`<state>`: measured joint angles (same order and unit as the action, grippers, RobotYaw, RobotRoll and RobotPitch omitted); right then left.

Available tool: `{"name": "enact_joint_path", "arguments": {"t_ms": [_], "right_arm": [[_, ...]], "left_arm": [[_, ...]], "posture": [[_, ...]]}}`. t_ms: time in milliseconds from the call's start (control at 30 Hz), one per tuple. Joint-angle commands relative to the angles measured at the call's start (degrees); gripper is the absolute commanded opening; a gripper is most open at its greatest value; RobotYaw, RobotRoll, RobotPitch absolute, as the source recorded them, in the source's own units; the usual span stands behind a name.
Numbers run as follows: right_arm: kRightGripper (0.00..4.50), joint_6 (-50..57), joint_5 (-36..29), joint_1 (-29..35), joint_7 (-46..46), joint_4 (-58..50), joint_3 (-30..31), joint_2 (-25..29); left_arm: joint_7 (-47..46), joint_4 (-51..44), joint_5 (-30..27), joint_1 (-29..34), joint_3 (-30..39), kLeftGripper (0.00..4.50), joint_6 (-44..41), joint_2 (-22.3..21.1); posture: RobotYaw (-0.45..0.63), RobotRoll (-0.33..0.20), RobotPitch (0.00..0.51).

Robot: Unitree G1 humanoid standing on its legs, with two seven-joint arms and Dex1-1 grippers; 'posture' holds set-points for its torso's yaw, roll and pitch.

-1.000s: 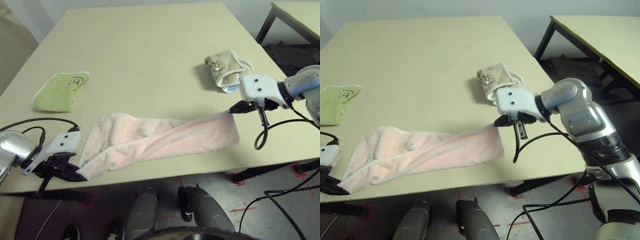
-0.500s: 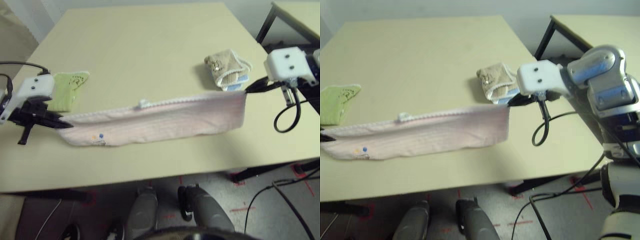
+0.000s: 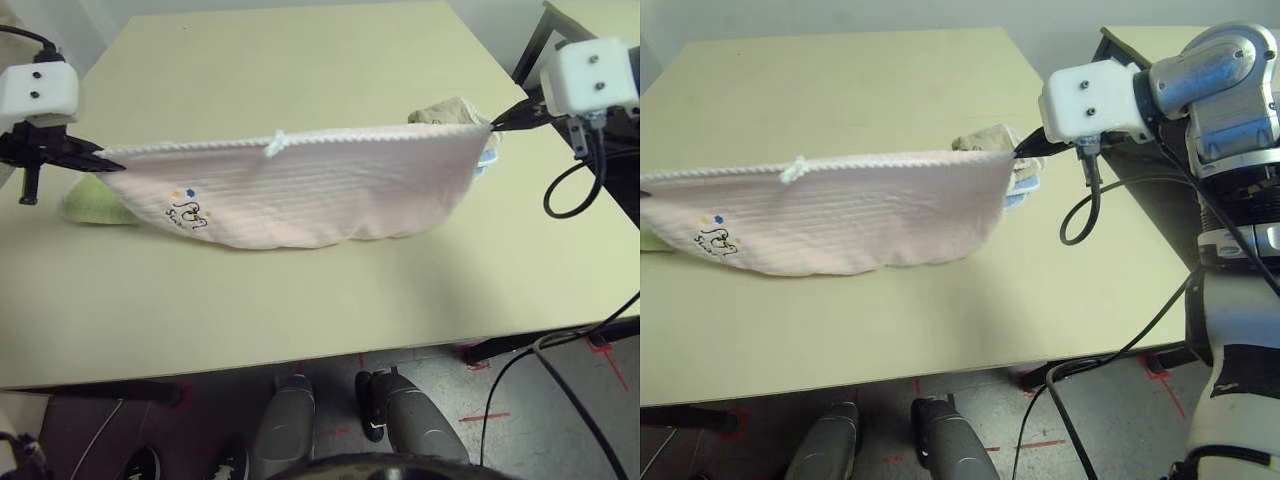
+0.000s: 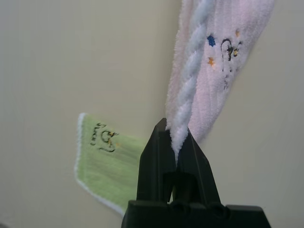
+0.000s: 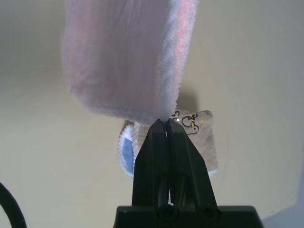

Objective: Fold the towel and set it aside.

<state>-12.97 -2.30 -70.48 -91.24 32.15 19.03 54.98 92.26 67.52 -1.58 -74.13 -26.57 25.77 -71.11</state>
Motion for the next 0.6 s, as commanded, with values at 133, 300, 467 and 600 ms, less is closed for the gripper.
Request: {"name": "enact_joint_path", "arguments": {"t_ms": [133, 300, 467, 600], "right_arm": [[0.00, 33.23, -20.66, 12.27, -1.26, -22.32, 5.24, 11.77], [0.00, 53.56, -26.58, 23.56, -0.61, -30.90, 3.39, 13.52], [0.00, 69.30, -31.65, 25.30, 6.11, -30.40, -1.34, 6.45], [0.00, 73.77, -29.56, 22.98, 13.99, -27.46, -3.44, -0.17]], "left_arm": [[0.24, 2.49, 1.25, 2.85, 0.58, 0.02, -0.66, -0.98], [0.24, -6.38, -10.48, 13.93, -3.31, 0.02, -4.14, -2.01], [0.24, -17.68, -20.77, 23.21, -6.02, 0.02, -8.15, -4.27], [0.24, -21.46, -23.36, 25.95, -6.38, 0.02, -9.75, -4.92]], "posture": [[0.07, 0.000, 0.129], [0.07, 0.000, 0.131], [0.07, 0.000, 0.134], [0.07, 0.000, 0.136]]}}
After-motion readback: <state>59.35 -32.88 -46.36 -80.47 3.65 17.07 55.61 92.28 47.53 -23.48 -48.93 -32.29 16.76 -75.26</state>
